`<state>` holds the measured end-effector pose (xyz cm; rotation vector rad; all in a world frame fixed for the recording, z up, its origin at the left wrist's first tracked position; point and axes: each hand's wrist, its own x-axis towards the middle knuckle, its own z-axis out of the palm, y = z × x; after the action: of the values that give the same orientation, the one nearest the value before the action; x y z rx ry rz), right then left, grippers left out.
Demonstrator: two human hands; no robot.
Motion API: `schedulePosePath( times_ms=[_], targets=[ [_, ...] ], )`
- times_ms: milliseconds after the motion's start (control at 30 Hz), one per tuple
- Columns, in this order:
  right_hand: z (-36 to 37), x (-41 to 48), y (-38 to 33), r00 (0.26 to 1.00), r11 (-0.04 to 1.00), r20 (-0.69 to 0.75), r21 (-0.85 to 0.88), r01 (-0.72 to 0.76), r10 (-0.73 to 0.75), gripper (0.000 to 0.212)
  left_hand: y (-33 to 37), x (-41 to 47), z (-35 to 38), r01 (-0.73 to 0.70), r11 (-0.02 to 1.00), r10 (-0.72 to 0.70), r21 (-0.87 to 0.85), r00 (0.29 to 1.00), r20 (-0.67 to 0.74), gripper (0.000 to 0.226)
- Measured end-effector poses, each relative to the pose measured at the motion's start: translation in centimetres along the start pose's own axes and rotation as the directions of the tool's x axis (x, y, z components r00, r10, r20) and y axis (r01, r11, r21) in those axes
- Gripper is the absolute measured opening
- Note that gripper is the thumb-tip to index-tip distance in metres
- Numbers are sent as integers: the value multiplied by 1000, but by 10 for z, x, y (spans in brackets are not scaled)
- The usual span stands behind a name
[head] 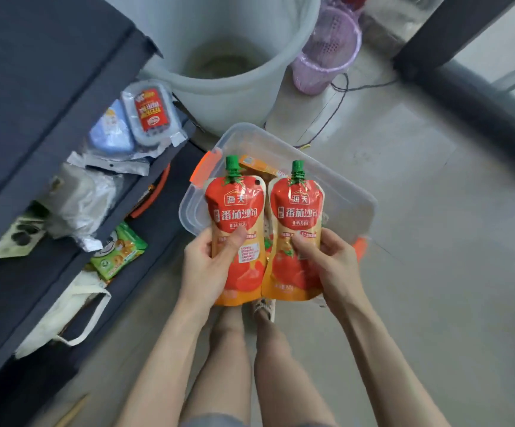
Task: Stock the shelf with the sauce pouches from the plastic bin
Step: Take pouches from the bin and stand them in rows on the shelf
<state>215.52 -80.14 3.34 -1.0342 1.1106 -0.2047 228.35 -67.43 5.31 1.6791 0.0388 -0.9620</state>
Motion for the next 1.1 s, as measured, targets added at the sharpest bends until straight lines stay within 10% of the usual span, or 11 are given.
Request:
schedulePosePath(
  times_ms=[267,633,1100],
  targets=[
    [61,-96,-78,933,992,350,-57,109,-82,36,45,-124,-85,-131,967,96,-217,981,-166,46],
    [207,-209,-109,628,922,760,-107,373,-165,23,61,-261,-206,-501,839,307,-213,759,-574,23],
    [399,-367,-69,394,806,849,60,590,-352,13,64,-382,-419,-676,736,447,-38,527,-723,30]
  ],
)
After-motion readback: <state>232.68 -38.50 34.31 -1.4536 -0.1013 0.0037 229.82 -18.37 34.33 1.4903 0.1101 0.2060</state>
